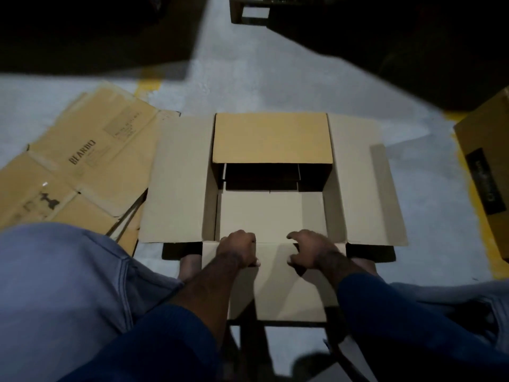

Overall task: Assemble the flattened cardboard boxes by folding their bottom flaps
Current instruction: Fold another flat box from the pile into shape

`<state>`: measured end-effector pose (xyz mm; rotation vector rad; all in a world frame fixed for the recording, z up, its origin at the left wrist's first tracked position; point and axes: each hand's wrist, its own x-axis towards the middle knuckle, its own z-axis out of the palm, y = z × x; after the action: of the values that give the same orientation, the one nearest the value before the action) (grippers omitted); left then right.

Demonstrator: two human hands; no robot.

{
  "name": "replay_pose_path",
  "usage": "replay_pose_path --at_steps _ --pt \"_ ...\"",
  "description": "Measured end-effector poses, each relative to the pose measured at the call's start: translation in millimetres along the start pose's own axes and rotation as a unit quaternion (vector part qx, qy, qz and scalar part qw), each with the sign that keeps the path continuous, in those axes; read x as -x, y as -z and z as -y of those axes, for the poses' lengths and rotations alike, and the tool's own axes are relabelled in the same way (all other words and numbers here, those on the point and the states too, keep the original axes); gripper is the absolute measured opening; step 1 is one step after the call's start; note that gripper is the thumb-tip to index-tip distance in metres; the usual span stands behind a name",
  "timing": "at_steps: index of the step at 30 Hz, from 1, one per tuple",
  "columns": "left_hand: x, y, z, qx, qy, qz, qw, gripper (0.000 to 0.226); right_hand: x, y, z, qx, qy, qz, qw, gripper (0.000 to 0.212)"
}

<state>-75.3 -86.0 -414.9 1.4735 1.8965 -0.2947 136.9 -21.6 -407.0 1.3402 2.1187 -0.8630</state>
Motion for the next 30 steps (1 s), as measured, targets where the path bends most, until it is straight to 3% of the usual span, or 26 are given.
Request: replay_pose_path --at_steps 6,12,20,24,27,30 --pt "15.1 -0.7 -0.3 -0.008 -0.007 0.003 1.000 0.046 5.3 -10.0 35.5 0.065 -0.010 0.039 0.997 0.059" --pt "21.8 -3.1 -4.3 0.005 -0.006 0.053 0.999 0.050 10.7 -0.7 35.2 0.029 -0.043 0.133 0.990 0.075" --pt "24.6 -11.5 -5.1 -0.073 -0.032 0.155 0.985 0.040 10.0 -17.5 35.7 0.011 -0.040 0.196 0.980 0.028" --pt "28.7 -9.4 -8.9 -0.112 -0.047 0.168 0.978 0.043 11.5 -20.6 33.8 0.040 -0.023 0.194 0.980 0.040" --pt "29.6 -10.6 -10.4 -0.091 -0.041 0.192 0.976 0.033 12.3 -23.9 27.0 -0.006 -0.035 0.213 0.976 0.035" --pt "25.3 -13.1 -11.0 -0.062 -0.040 0.260 0.963 0.038 11.3 -25.0 26.5 -0.054 -0.056 0.258 0.963 0.035"
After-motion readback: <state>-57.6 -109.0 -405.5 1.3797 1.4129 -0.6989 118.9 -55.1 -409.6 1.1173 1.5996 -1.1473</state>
